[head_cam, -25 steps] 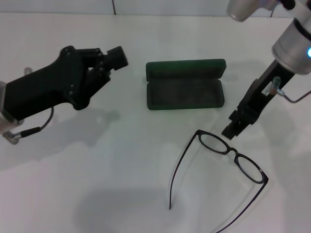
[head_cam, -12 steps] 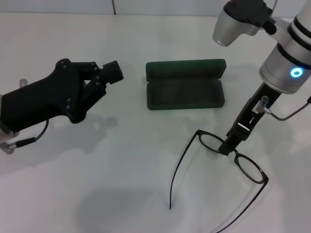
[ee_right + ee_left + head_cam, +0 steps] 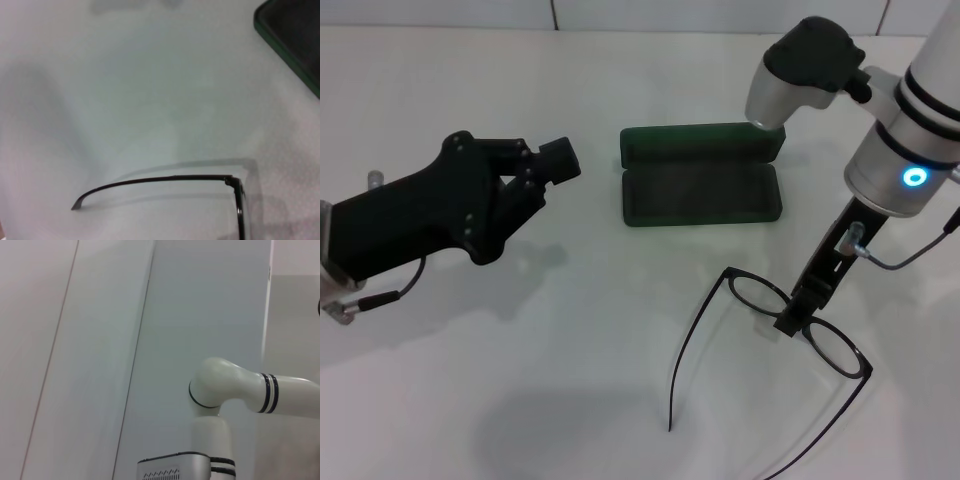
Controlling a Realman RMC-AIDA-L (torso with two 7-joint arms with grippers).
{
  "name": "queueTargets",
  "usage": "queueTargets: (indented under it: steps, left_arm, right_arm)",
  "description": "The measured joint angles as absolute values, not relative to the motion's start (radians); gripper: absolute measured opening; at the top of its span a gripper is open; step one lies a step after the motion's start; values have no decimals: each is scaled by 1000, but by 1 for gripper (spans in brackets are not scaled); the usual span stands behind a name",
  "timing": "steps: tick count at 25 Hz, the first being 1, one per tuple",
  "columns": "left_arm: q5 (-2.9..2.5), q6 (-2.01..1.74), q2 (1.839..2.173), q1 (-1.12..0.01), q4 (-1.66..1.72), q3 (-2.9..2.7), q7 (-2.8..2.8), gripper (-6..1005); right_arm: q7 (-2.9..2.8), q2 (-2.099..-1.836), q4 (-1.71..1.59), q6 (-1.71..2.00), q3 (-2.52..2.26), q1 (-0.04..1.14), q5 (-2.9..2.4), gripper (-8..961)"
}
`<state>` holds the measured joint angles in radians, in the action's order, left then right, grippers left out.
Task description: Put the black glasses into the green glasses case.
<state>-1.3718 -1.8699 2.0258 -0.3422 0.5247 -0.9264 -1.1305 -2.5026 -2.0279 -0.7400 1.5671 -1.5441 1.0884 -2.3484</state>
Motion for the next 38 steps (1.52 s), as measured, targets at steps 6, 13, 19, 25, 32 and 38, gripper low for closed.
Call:
queueTargets:
  steps: [6,13,19,25,32,38]
  left_arm:
    - [-1380,-1869,2027,-342,524,-924,-1129,20]
    - [-1381,-1868,2028,-346,499,-924,-1116,20]
    - [-1382,-1867,2028,-347,498,-924,-1115,19]
    - [-1382,-1867,2028,-346,498,-923,-1115,19]
    - [-1382,-1865,2028,-344,498,-923,-1115,19]
    - [-1382,-1865,2028,-344,498,-922,-1115,20]
  right_arm:
    - [-2504,-2028,-721,1543,-1554,1084,-2338,450]
    - [-2504,-2028,-721,1539,-1560,1067,-2338,369]
    - [-2503,-2028,-724,1524,-1560,1060,-2338,303]
    - [-2502,-2028,-728,1521,-1573,1053,-2338,239]
    - [-2495,-2028,-738,1515,-1586,1044,-2338,184]
    - [-2495,-2025,-881,1539,-1586,969,-2362,95]
